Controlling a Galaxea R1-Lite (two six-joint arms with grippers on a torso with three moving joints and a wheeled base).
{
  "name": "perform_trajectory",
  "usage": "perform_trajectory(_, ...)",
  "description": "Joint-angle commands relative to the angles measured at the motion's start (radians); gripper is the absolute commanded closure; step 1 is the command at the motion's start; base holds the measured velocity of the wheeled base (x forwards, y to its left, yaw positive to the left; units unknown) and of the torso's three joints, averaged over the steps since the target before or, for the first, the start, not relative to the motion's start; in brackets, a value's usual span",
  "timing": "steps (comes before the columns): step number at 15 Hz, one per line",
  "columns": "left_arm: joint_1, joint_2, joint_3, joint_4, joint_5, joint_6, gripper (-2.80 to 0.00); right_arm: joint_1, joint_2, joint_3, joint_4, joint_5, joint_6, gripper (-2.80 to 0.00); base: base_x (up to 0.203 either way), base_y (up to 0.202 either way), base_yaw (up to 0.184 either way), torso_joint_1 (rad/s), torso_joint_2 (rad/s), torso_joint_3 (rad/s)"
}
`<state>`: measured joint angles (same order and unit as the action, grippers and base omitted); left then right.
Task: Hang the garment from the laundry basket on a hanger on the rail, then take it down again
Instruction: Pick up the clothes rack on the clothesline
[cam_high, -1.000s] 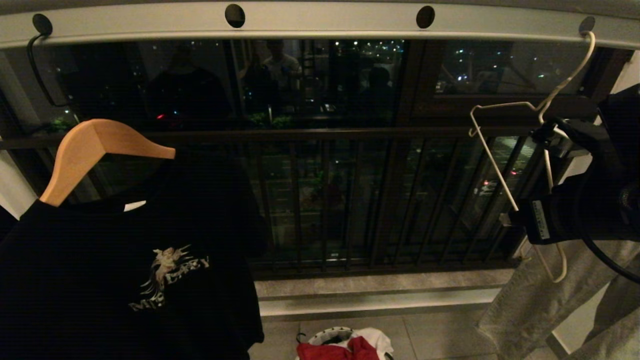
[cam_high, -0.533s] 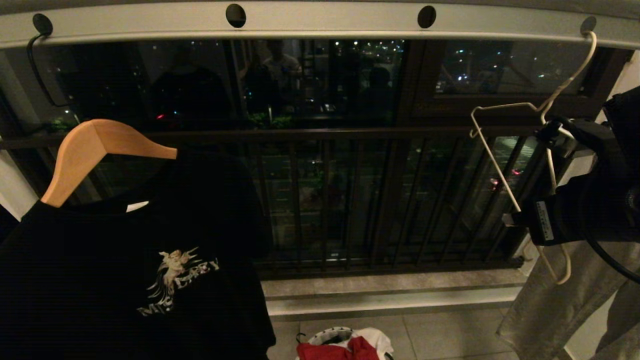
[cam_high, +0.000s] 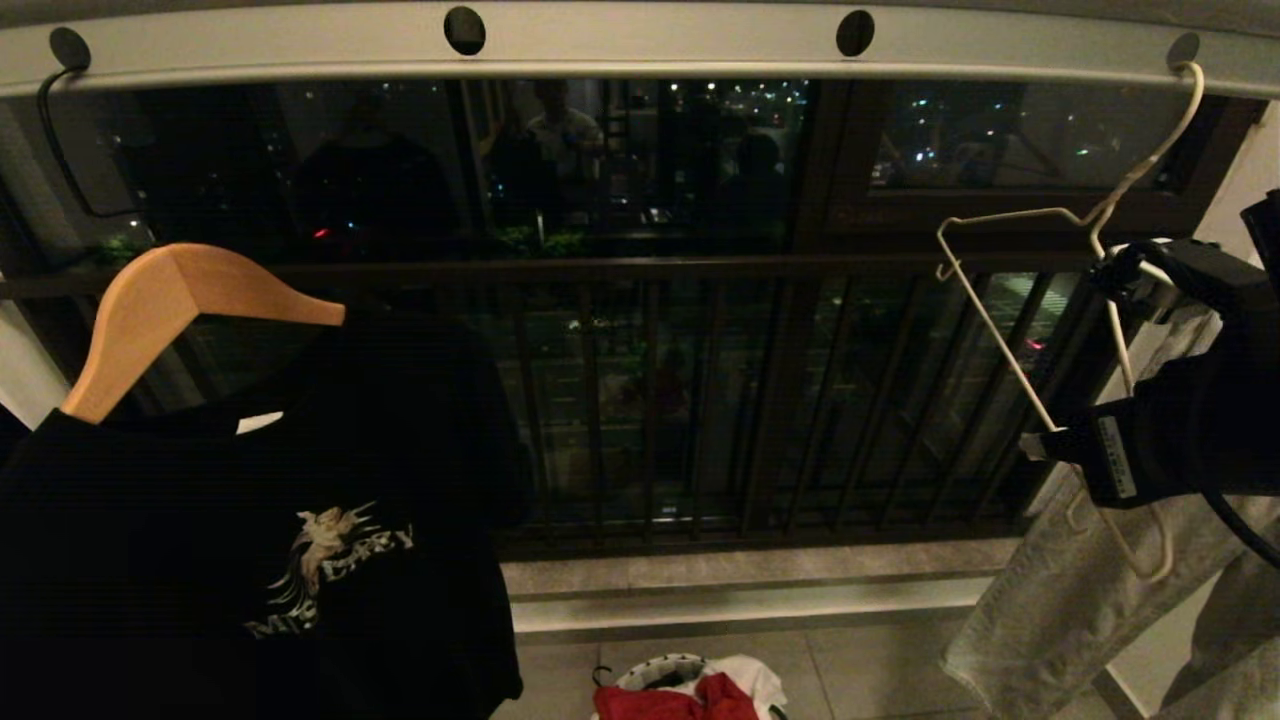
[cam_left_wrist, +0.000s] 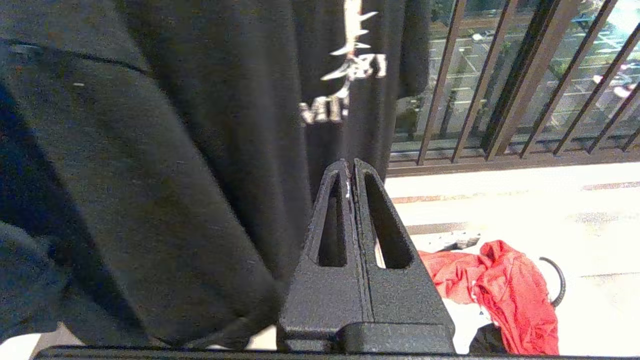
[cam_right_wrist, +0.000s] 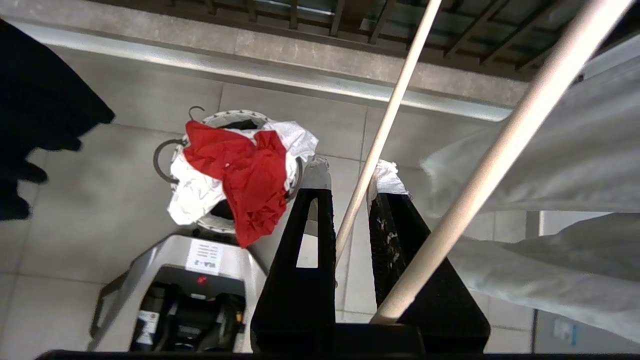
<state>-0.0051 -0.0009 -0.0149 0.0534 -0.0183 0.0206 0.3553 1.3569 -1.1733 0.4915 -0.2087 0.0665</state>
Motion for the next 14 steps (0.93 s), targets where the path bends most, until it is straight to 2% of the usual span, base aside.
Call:
perform_trajectory(1,-0.001,-0.001,0.000,0.000,0.000,0.001,0.00,0.000,-0.022,0.014,0.001,-0.001,-0.019,0.00,0.000,0.000,0.000,0.000,0.00,0.000)
perform_trajectory(4,-0.001,-0.001,0.000,0.000,0.000,0.000,0.00,0.001,-0.036,0.019,0.001,-0.001,-0.040,0.00,0.000,0.000,0.000,0.000,0.00,0.000)
perform_trajectory(10,-0.001,-0.001,0.000,-0.001,0.000,0.000,0.00,0.002,-0.064,0.035,0.000,0.002,-0.133,0.00,0.000,0.000,0.000,0.000,0.00,0.000)
perform_trajectory(14,-0.001,-0.001,0.000,0.000,0.000,0.001,0.00,0.005,-0.064,0.035,-0.002,0.003,-0.139,0.00,0.000,0.000,0.000,0.000,0.00,0.000)
